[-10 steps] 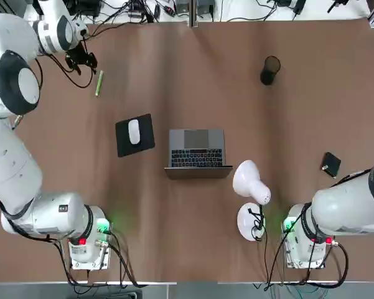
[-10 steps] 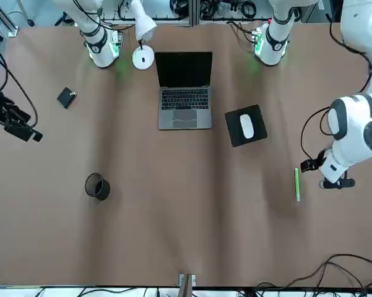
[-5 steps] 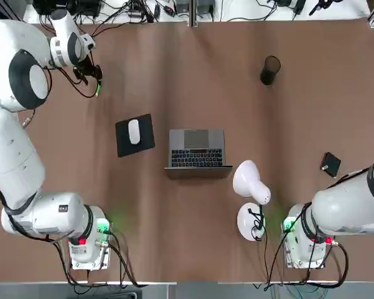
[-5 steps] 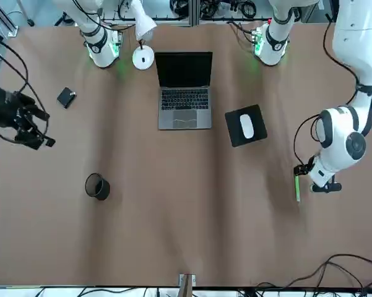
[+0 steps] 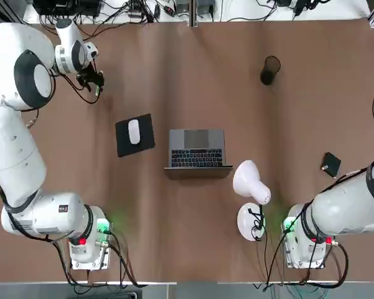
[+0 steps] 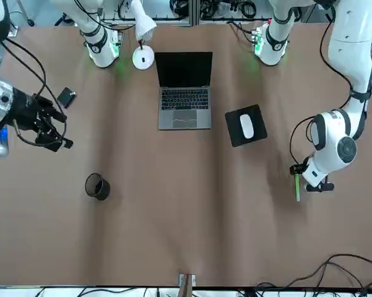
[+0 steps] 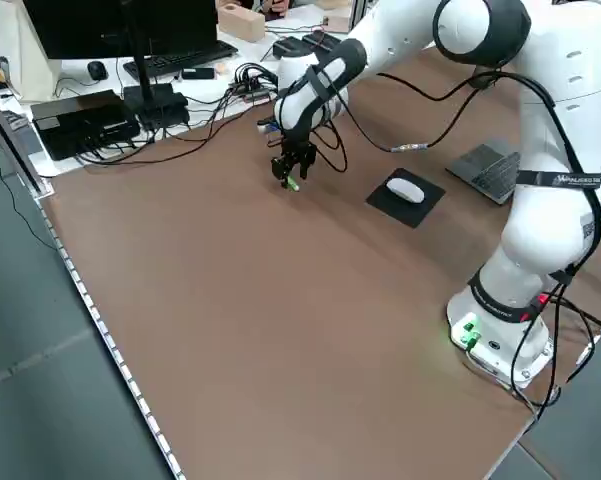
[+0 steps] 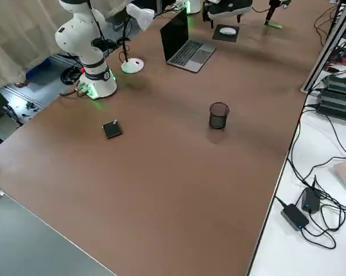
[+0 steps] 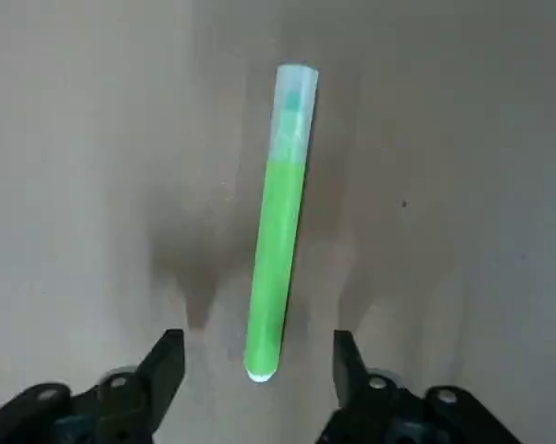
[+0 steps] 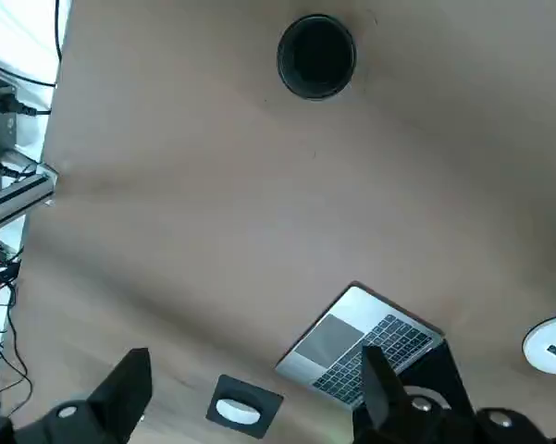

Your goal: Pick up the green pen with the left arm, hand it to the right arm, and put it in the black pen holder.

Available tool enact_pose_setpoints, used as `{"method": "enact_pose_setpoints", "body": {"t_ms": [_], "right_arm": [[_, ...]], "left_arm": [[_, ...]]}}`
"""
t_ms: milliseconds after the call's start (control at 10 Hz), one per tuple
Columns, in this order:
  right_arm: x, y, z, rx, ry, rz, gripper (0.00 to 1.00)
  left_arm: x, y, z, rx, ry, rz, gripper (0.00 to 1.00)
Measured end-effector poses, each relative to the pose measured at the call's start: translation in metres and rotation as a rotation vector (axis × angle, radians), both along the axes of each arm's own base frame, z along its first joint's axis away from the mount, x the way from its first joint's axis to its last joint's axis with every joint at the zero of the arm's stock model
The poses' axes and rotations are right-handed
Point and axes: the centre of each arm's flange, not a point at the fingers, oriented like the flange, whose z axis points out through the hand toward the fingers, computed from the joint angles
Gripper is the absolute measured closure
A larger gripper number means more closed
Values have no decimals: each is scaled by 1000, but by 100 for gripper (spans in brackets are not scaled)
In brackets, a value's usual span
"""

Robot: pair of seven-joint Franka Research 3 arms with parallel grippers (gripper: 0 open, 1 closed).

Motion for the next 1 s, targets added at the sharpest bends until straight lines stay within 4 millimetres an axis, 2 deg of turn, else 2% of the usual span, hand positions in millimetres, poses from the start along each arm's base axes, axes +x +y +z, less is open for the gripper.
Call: {"method": "enact_pose_setpoints", "body": {"t_ms": [100,200,300,400,700,900,1000], "right_arm": [[3,6,-2,4,2,-34,0],[6,16,-5,8,5,-58,0],[9,29,-9,9,6,-80,0],[13,45,-15,11,7,-105,0],[20,87,-31,16,15,-161,0],[22,99,-41,14,22,-159,0],[23,101,-45,13,27,-157,0]], "left_arm": [[0,0,0,0,-2,0,47],[0,0,0,0,-4,-1,49],[0,0,-1,1,-5,0,56],[-2,0,-3,1,-7,0,72],[-4,0,-5,1,-8,0,80],[-2,-1,-2,2,-25,-2,82],[1,-3,10,1,-44,-22,82]]}}
